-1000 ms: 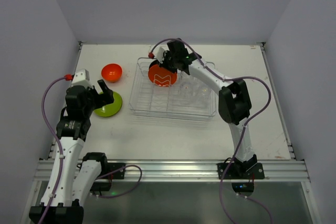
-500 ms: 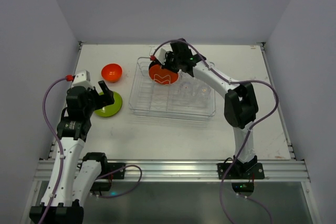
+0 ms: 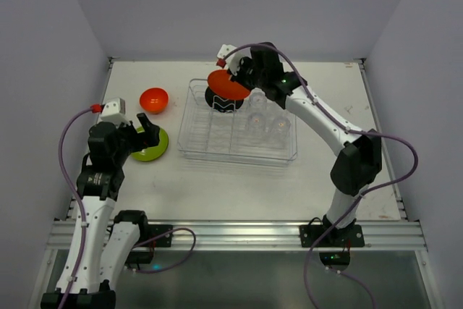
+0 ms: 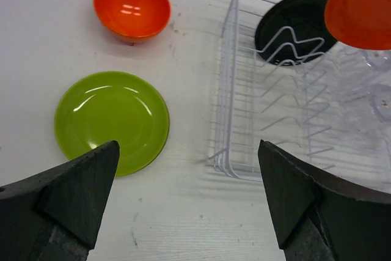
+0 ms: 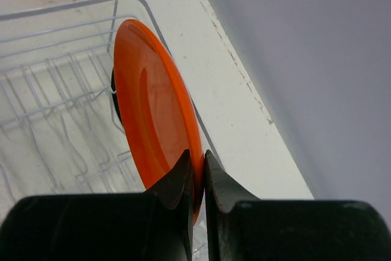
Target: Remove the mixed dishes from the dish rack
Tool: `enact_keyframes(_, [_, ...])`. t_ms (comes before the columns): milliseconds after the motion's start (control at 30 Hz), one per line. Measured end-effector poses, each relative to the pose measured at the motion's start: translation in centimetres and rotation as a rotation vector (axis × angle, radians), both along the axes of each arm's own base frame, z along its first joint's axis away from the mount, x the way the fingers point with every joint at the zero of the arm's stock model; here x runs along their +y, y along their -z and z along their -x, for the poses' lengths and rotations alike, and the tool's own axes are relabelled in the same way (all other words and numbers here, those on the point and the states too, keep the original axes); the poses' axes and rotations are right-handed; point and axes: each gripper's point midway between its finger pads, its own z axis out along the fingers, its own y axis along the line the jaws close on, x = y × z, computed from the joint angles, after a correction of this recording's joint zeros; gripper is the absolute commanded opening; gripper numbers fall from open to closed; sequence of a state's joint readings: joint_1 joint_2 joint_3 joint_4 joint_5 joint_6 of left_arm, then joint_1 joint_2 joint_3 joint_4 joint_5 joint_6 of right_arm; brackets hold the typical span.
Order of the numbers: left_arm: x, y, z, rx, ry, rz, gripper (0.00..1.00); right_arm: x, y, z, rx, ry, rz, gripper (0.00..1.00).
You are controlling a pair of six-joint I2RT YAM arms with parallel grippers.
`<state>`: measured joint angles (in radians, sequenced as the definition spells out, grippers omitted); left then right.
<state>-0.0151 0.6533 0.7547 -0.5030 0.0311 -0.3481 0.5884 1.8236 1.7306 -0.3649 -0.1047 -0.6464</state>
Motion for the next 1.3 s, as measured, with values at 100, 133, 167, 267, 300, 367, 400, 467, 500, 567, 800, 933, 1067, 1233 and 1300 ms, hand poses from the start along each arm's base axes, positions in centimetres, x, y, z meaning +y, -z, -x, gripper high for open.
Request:
enact_keyframes(100, [-1.8,-0.9,0.2,-0.039,0.099,0.012,1.00,-1.3,-1.9,1.4,0.024,0.086,-0.094,0.00])
enact_keyframes(133, [-2.4,-1.2,0.3,-0.051,0.132,0.016,1.00,-1.7,-2.4,2.2,0.042,0.114,-0.137,0.00])
enact_keyframes(167, [-2.9,-1.5,0.4,-0.063,0.165,0.023,1.00,-2.2,-3.1,3.1,0.059,0.143,-0.192,0.00])
enact_keyframes(267, [-5.1,-2.6,0.5,-0.115,0.285,0.065,1.00,-3.8,-4.4,6.4,0.132,0.234,-0.377,0.00])
enact_keyframes(300, [-6.1,-3.0,0.6,-0.137,0.337,0.088,1.00,-4.2,-4.5,7.3,0.157,0.253,-0.420,0.00])
enact_keyframes(367, [-8.4,-3.9,0.7,-0.179,0.454,0.170,1.00,-4.8,-4.9,9.3,0.213,0.288,-0.544,0.00])
enact_keyframes(400, [-9.5,-4.4,0.7,-0.202,0.509,0.217,1.00,-5.0,-4.9,10.3,0.244,0.303,-0.599,0.00])
enact_keyframes(467, [-11.3,-5.2,0.7,-0.233,0.596,0.298,1.00,-5.4,-4.1,11.9,0.307,0.328,-0.692,0.00])
enact_keyframes(500, [-12.1,-5.6,0.8,-0.243,0.637,0.333,1.00,-5.6,-3.4,12.8,0.349,0.337,-0.733,0.00])
enact_keyframes(567, [-13.8,-6.1,0.9,-0.243,0.706,0.385,1.00,-6.0,-1.7,14.2,0.437,0.358,-0.804,0.00])
enact_keyframes(800, [-20.7,-5.5,2.8,-0.153,0.926,0.469,1.00,-5.1,1.8,18.8,0.694,0.312,-0.967,0.00])
enact_keyframes(933, [-22.8,-4.5,3.2,-0.096,0.920,0.455,0.98,-5.5,2.2,20.4,0.731,0.295,-1.021,0.00])
enact_keyframes(1067, [-24.1,-5.1,3.9,-0.095,0.914,0.441,0.95,-5.6,1.3,22.0,0.739,0.239,-1.068,0.00])
enact_keyframes(1233, [-25.2,-5.8,4.5,-0.100,0.916,0.426,0.75,-5.9,-0.1,23.3,0.720,0.184,-1.105,0.00])
enact_keyframes(1300, [-25.7,-5.8,4.7,-0.095,0.922,0.420,0.35,-6.0,-0.6,23.6,0.706,0.168,-1.119,0.00])
